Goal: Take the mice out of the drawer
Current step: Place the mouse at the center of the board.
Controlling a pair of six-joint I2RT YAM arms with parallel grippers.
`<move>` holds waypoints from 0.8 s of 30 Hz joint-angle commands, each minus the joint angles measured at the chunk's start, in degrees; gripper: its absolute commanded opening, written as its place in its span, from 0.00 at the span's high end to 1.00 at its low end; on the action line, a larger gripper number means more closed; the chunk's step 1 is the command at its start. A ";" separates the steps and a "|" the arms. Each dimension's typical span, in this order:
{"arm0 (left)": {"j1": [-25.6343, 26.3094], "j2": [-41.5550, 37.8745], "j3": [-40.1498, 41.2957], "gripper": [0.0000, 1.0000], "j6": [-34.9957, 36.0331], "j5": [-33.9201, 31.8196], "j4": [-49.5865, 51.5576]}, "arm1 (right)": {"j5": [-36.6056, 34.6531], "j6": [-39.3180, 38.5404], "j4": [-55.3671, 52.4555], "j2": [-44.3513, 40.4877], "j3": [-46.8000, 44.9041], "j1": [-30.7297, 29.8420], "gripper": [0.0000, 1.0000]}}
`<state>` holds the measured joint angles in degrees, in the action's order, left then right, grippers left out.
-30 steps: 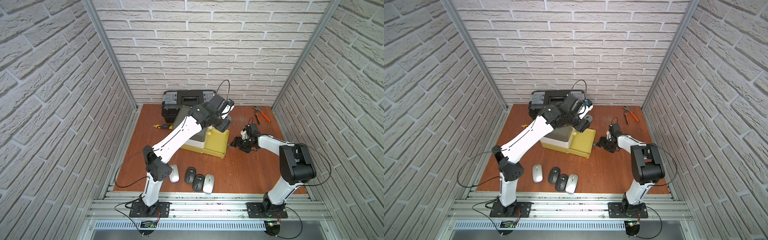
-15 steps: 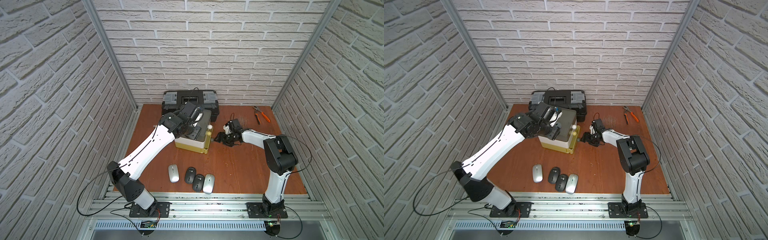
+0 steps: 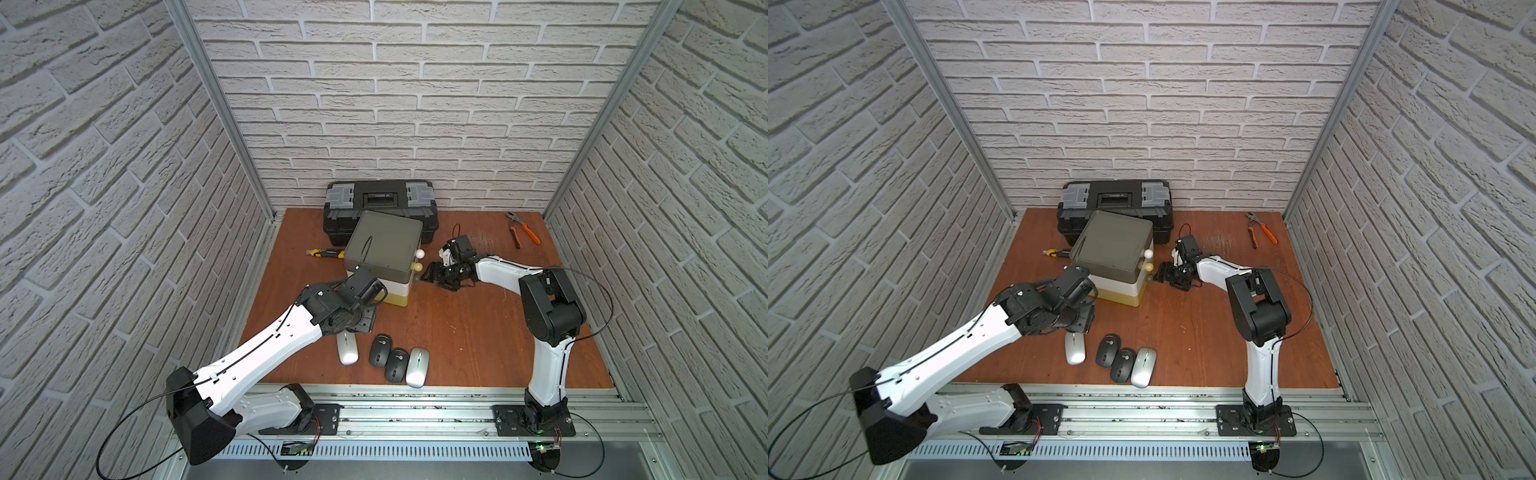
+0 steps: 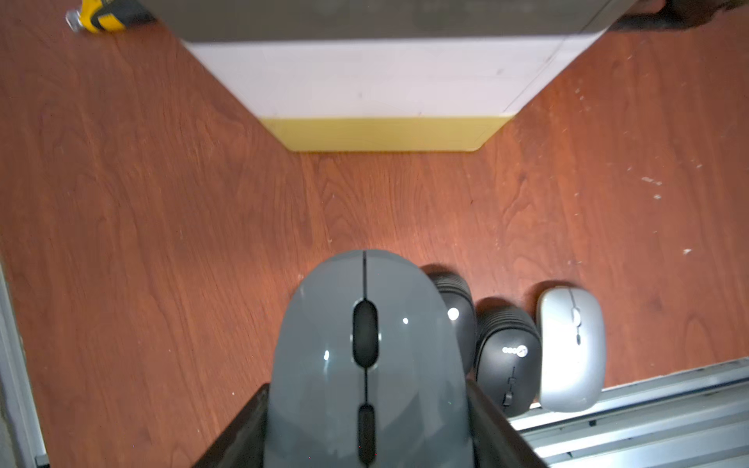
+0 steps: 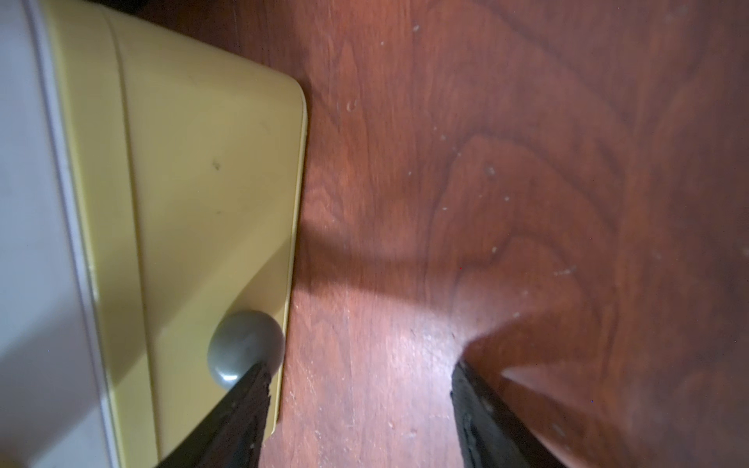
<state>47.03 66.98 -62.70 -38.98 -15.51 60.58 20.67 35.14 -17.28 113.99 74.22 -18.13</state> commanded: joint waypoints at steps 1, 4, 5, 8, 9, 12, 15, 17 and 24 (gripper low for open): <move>0.64 -2.23 4.41 0.63 -13.22 -4.56 1.74 | -3.22 -1.80 -2.88 -4.52 -2.14 0.80 0.27; 0.49 -4.25 8.68 0.64 -22.65 -7.98 3.98 | -4.11 -3.10 -3.90 -6.96 -4.41 2.41 0.27; 0.41 -5.08 10.19 0.64 -25.63 -9.22 4.46 | -4.35 -3.55 -4.27 -7.74 -5.21 2.94 0.27; -0.04 -5.91 14.10 0.64 -32.10 -10.98 5.44 | -5.36 -5.15 -5.80 -10.43 -6.74 3.84 0.27; -0.39 -5.81 15.15 0.64 -33.44 -11.04 5.47 | -5.74 -5.57 -6.21 -11.22 -7.20 3.96 0.27; -1.66 -4.85 18.96 0.63 -36.05 -10.12 3.96 | -5.95 -6.62 -6.72 -13.70 -8.99 4.37 0.27; -3.18 -3.30 22.62 0.63 -38.58 -9.90 1.95 | -5.78 -7.17 -6.46 -15.46 -10.59 4.61 0.27; -4.54 -2.59 24.79 0.62 -39.85 -9.74 0.14 | -5.30 -7.32 -5.78 -16.31 -11.75 4.81 0.27; -9.18 1.14 28.68 0.58 -36.92 -8.11 -7.77 | -3.75 -7.88 -4.34 -17.47 -13.83 5.30 0.27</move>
<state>39.31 66.41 -35.22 -76.62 -23.86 57.82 15.99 28.42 -23.05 98.89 61.23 -13.10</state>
